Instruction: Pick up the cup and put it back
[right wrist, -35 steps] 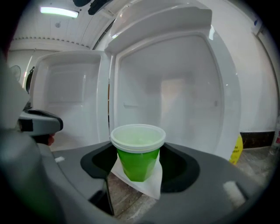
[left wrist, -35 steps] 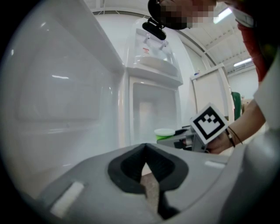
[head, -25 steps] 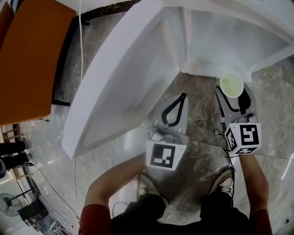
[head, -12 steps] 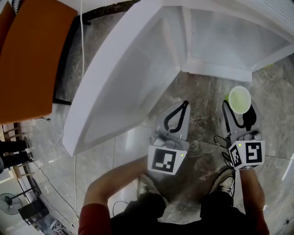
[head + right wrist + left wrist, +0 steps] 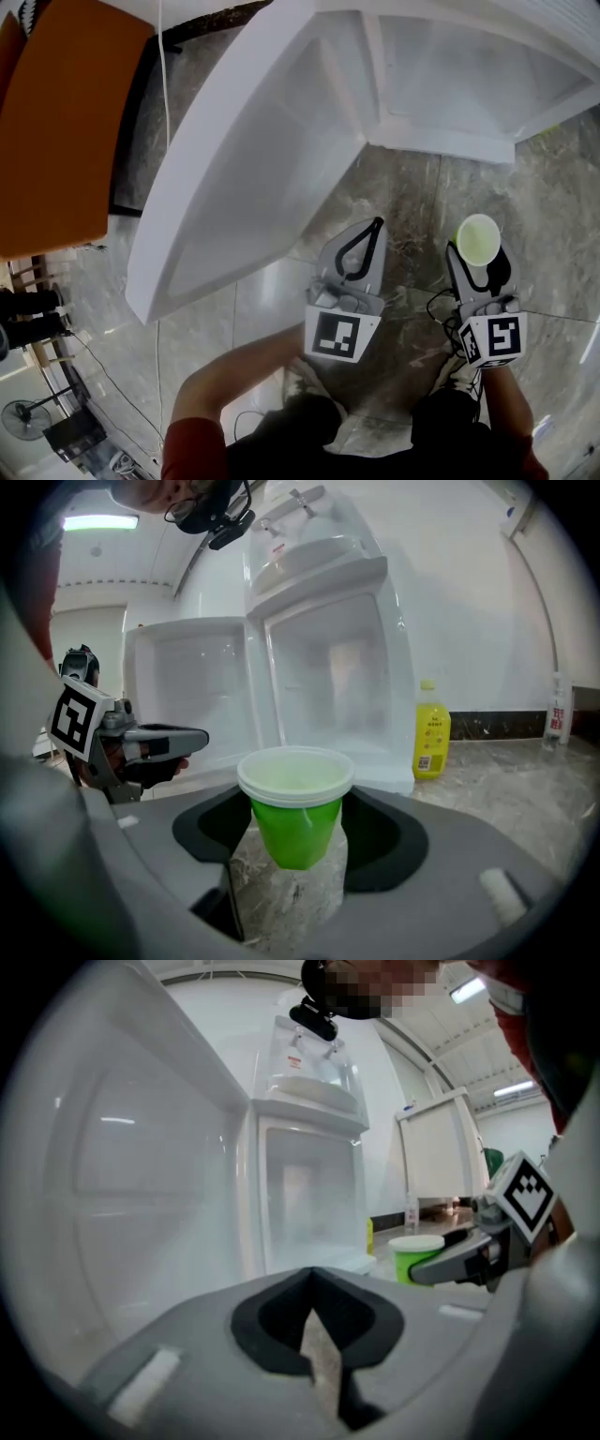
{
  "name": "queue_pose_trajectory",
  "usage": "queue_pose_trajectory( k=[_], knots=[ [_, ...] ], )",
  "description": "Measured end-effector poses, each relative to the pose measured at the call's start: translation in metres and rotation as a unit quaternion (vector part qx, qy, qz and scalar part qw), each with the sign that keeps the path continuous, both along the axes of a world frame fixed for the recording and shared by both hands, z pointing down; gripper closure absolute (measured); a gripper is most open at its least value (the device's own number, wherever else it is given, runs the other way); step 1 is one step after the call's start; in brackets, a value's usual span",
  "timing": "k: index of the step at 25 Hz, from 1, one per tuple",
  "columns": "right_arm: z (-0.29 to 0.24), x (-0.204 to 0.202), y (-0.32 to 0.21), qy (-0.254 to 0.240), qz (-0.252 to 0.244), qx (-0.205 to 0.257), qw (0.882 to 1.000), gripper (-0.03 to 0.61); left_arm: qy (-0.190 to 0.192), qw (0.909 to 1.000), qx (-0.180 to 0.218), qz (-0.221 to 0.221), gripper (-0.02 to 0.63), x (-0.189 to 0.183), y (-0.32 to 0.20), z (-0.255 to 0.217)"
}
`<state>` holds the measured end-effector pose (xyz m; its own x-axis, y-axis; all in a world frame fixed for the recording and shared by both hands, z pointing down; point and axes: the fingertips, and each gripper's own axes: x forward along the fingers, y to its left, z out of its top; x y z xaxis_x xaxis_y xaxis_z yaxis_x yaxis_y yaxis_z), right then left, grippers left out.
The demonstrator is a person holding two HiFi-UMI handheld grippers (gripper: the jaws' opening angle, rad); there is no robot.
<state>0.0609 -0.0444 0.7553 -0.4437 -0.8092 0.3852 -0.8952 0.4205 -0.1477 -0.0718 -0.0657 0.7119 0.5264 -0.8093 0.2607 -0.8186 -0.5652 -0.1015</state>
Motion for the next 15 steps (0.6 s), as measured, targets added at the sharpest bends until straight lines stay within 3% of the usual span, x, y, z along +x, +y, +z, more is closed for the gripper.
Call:
queue_pose_trajectory(
  k=[15],
  knots=[
    [0.0064,-0.0045,0.0017,0.012,-0.011,-0.001,1.000,0.278,0.004,1.0000,-0.006,0.000,0.614,0.0009,0.0019,0.0038]
  ],
)
